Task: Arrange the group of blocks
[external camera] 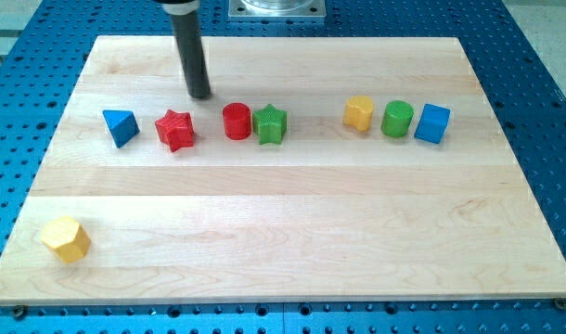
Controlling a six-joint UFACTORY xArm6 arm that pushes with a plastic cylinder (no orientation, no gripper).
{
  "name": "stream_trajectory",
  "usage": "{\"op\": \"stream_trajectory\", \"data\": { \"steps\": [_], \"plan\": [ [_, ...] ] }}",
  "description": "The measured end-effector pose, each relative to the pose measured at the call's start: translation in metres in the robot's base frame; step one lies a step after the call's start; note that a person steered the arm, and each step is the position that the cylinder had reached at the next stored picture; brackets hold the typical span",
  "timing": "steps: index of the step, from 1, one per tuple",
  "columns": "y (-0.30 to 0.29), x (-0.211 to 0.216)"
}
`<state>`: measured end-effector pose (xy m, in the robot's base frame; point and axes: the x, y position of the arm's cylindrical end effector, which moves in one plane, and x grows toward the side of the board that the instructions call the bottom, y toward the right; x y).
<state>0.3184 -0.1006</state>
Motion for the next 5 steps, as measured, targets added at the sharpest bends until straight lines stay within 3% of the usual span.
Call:
{"op": "stream_trajectory", "data": {
  "steps": [2, 4, 5],
  "plan": [
    [0.058, 0.027],
    [0.054, 0.047],
    [0.08, 0.044]
  ]
}}
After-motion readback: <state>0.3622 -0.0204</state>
